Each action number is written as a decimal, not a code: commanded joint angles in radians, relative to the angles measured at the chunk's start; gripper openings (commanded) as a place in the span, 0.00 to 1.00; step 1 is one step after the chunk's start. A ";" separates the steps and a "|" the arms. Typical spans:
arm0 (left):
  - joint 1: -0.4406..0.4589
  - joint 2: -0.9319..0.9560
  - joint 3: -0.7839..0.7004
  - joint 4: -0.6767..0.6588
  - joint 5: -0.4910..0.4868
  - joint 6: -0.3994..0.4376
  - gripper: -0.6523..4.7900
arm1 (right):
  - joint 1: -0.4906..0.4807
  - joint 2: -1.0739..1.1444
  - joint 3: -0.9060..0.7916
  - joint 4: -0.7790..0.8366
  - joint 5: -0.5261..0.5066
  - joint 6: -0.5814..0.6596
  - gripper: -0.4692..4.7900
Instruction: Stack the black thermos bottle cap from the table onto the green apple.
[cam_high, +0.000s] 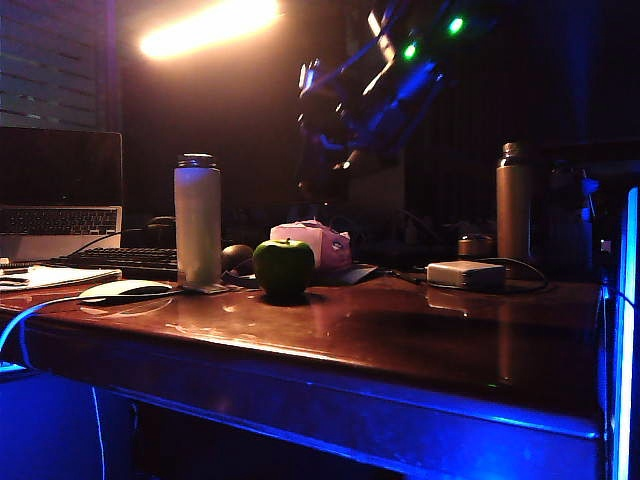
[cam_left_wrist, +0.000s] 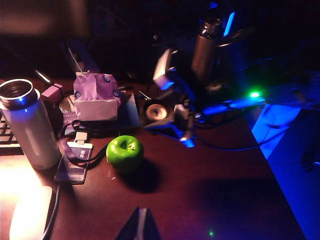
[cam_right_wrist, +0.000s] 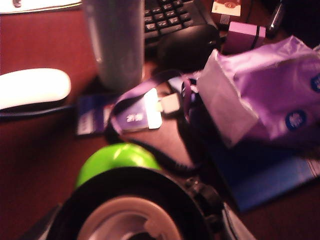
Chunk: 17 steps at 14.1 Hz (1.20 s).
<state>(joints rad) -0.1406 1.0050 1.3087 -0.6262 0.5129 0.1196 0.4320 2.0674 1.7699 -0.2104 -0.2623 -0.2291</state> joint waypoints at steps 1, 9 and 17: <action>0.001 -0.002 0.006 0.018 0.004 0.000 0.11 | 0.015 0.079 0.106 0.011 -0.005 0.001 0.72; 0.001 -0.002 0.006 0.021 0.005 0.000 0.11 | 0.058 0.253 0.255 0.003 0.055 -0.007 0.72; 0.001 -0.002 0.006 0.023 0.004 0.001 0.11 | 0.063 0.260 0.254 -0.023 0.054 -0.008 0.72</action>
<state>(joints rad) -0.1406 1.0050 1.3087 -0.6178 0.5133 0.1196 0.4931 2.3295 2.0178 -0.2115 -0.2085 -0.2356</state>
